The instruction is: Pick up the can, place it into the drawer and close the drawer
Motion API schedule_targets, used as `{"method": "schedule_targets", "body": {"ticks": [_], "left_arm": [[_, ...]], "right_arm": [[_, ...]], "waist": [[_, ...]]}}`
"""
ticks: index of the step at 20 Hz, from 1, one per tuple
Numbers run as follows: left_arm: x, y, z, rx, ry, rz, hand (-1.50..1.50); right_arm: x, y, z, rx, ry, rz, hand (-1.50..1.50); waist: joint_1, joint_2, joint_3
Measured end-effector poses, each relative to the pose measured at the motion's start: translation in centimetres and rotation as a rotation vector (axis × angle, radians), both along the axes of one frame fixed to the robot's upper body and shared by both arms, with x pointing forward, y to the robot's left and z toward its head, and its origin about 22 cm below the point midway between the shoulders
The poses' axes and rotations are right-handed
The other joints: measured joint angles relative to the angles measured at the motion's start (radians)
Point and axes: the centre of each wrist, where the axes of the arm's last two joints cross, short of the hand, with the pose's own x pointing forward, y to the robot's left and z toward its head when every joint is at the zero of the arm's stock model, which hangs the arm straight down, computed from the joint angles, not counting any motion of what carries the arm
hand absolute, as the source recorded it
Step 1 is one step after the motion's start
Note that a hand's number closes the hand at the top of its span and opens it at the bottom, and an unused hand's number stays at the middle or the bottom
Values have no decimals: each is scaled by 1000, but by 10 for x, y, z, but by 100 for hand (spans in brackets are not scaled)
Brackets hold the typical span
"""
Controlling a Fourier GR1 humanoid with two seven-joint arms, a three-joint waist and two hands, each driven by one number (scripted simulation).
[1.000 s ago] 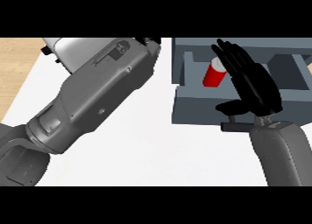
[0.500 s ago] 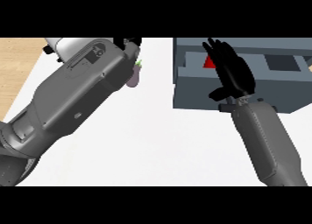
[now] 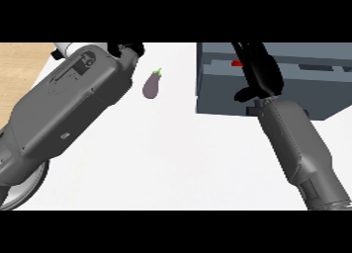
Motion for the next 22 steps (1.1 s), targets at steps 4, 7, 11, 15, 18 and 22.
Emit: {"method": "schedule_targets", "body": {"ticks": [4,7,11,15,18,22], "left_arm": [[0,13,0,2,-1,4,-150],[-2,15,4,2,-7,3,-150],[-7,16,3,3,-8,-7,-150],[-10,20,12,6,-14,-9,-150],[-12,25,10,8,-17,-13,-150],[-16,31,12,7,-15,-18,-150]], "right_arm": [[9,-1,0,-2,-35,-18,-150],[16,-3,2,1,-58,-32,-150],[24,-4,7,17,-74,-62,-150],[31,-7,14,10,-84,-81,-150],[35,-10,20,-2,-83,-91,-150],[38,-13,25,-8,-75,-108,-150]], "waist": [[3,5,1],[9,12,4],[19,22,11],[27,28,14],[32,33,16],[36,38,19]]}}
